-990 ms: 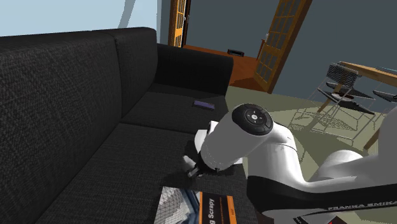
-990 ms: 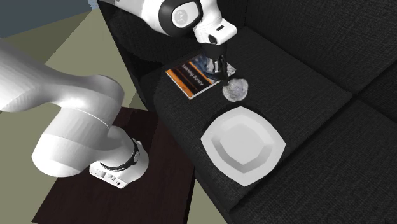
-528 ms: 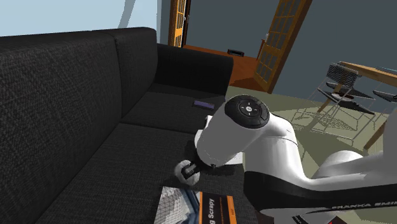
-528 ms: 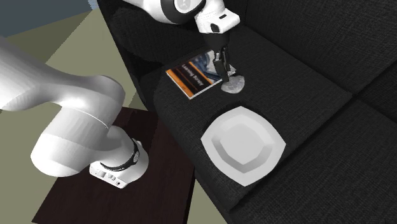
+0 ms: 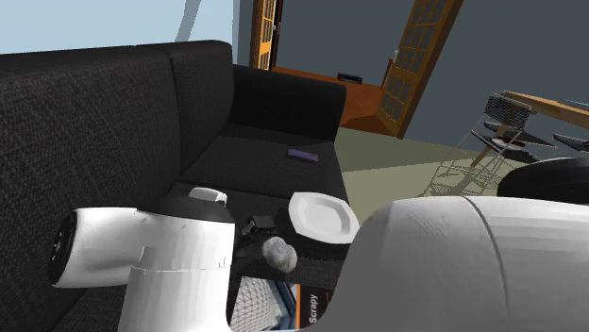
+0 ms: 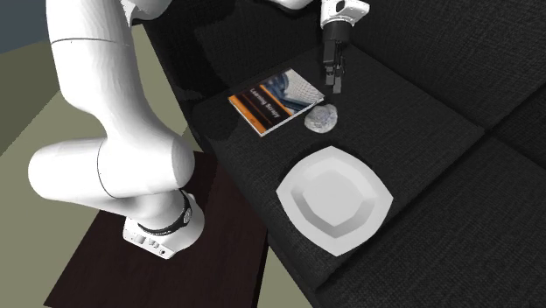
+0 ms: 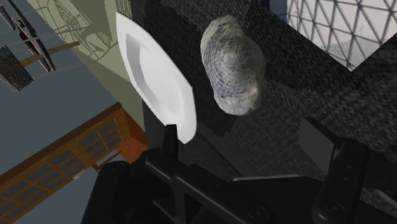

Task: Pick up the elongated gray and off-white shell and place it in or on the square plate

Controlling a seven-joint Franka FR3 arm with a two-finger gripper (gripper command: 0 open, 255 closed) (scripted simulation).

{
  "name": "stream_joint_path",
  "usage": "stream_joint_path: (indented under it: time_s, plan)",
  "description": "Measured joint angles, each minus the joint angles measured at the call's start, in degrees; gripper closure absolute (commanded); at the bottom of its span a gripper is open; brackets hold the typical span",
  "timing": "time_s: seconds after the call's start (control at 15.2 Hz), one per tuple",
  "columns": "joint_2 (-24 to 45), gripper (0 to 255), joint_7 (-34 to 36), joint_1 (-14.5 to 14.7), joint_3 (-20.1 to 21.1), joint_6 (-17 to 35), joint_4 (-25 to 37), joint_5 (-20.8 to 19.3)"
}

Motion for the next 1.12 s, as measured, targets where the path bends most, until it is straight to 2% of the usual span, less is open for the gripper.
stream_joint_path:
  time_s: [0.13,0.46,0.86,0.92,1.12]
  plan:
    - [-2.05,0,-0.13,-1.70,1.22,-0.62,0.51,0.56]
    - [-2.54,0,-0.02,-0.60,1.86,2.83,-4.53,0.05]
    - [-2.48,0,0.02,-0.45,1.85,3.41,-5.22,-0.02]
    - [-2.47,255,0.02,-0.44,1.85,3.42,-5.22,-0.02]
    - [-2.49,255,0.02,-0.45,1.86,3.45,-5.28,-0.02]
